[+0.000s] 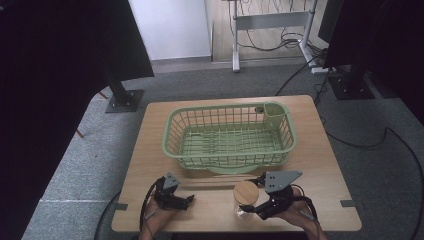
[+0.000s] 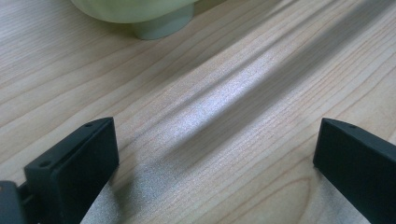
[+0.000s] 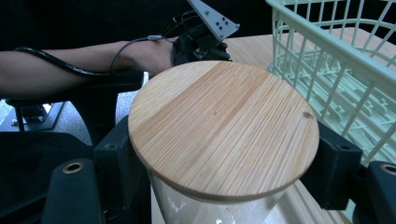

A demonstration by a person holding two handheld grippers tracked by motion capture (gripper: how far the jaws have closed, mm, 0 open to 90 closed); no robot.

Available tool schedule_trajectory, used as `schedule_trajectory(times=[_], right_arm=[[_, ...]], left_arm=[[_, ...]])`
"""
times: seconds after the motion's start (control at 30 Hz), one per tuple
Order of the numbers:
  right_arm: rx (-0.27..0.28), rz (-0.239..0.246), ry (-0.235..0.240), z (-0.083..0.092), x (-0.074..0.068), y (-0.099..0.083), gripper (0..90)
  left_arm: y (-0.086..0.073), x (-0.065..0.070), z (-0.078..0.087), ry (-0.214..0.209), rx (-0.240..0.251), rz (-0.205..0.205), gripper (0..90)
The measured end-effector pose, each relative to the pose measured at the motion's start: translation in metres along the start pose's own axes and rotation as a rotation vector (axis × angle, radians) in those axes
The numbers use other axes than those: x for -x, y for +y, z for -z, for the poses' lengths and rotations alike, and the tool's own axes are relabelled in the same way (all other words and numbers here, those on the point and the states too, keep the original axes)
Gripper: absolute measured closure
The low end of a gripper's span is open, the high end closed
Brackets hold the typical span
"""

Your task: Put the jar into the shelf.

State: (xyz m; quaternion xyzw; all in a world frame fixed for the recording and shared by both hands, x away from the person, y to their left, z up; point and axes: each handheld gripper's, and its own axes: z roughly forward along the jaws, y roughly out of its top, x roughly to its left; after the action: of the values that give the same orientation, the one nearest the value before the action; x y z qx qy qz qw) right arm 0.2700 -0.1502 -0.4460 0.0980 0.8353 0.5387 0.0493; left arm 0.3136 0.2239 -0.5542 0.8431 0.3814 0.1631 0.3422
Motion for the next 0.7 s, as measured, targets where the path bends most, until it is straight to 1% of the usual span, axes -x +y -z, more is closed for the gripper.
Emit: schedule_trajectory(times=[0.5,0.7], right_arm=[[0.010,-0.006,0.001,0.008,0.020,0.024,24.5],[0.003,-0.009,-0.005,0.010,0.028,0.031,24.5]], left_arm=[[0.000,0.000,0.000,0.000,0.000,0.000,0.0],[0.000,0.000,0.000,0.000,0.000,0.000,0.0]])
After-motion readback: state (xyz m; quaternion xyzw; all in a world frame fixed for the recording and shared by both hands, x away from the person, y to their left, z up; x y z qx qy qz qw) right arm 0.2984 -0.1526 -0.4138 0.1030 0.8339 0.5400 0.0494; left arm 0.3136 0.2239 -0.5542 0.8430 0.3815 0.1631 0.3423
